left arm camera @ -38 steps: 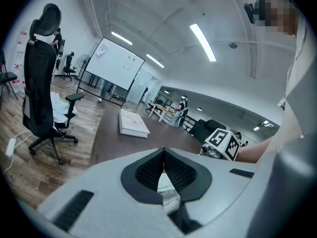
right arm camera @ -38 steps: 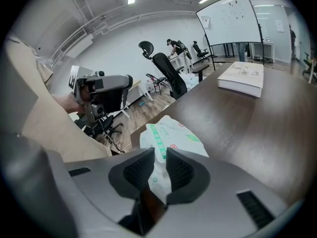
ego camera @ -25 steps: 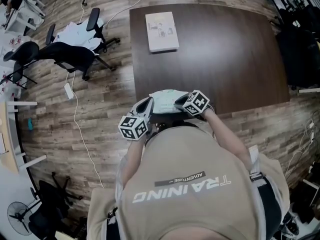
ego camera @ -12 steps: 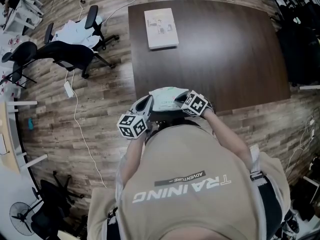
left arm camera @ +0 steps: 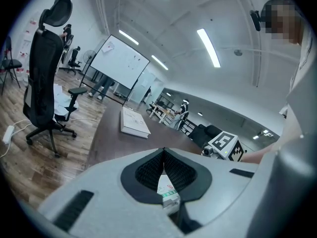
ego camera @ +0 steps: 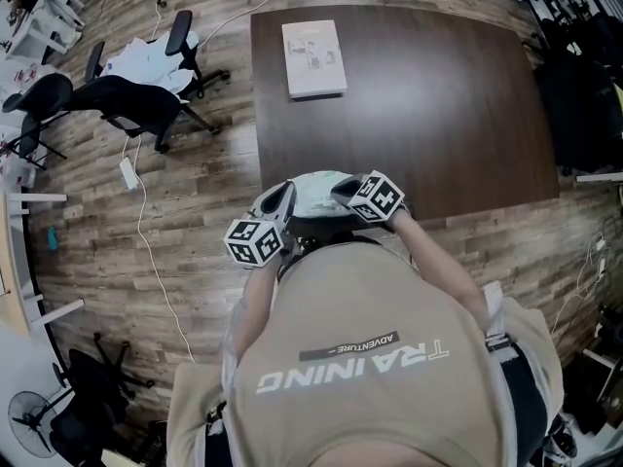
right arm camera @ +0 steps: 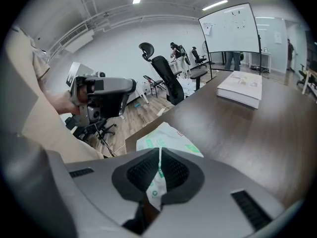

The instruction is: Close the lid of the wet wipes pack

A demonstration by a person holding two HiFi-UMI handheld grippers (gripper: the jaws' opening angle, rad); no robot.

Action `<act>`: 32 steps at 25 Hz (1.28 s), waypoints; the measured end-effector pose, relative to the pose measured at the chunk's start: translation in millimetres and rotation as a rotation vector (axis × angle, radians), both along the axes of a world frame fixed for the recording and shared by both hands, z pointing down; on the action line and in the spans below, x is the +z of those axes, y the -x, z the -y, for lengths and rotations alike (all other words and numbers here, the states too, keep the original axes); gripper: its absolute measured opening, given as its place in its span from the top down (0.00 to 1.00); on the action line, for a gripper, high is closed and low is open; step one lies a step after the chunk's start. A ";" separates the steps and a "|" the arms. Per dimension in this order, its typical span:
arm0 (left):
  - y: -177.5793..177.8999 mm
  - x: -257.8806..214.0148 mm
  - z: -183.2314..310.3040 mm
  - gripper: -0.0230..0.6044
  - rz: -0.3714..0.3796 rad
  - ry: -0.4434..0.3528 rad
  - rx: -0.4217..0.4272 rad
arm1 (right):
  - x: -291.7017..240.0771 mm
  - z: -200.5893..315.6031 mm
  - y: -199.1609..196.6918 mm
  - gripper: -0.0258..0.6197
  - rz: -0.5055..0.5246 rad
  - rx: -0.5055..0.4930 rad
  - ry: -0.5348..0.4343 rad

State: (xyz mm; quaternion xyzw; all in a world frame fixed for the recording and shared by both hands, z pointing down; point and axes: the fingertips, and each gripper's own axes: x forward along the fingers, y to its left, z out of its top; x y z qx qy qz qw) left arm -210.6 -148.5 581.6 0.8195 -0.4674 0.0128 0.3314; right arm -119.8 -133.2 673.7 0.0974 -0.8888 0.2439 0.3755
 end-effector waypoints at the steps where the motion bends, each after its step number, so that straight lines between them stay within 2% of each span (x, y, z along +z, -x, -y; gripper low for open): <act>1: 0.4 0.0 -0.5 0.95 -0.002 -0.001 -0.003 | -1.1 -0.4 1.6 0.93 0.003 -0.002 0.005; 7: 1.4 -3.8 -3.4 0.95 -0.007 -0.023 0.001 | 3.0 -9.2 9.8 0.93 -0.018 -0.042 0.005; 12: -4.0 -7.5 -4.2 0.95 0.004 -0.050 0.031 | 13.1 -7.8 9.7 0.93 -0.052 -0.003 0.021; 22: -2.6 7.1 -8.1 0.95 0.003 -0.011 0.041 | 27.7 -10.6 8.1 0.93 -0.080 0.033 0.044; 26: -4.4 10.8 -8.0 0.95 0.001 -0.003 0.047 | 29.9 -10.5 9.1 0.93 -0.092 0.022 0.026; 32: -11.8 13.7 -10.8 0.95 -0.009 0.003 0.063 | 31.3 -11.1 8.4 0.93 -0.077 0.052 0.053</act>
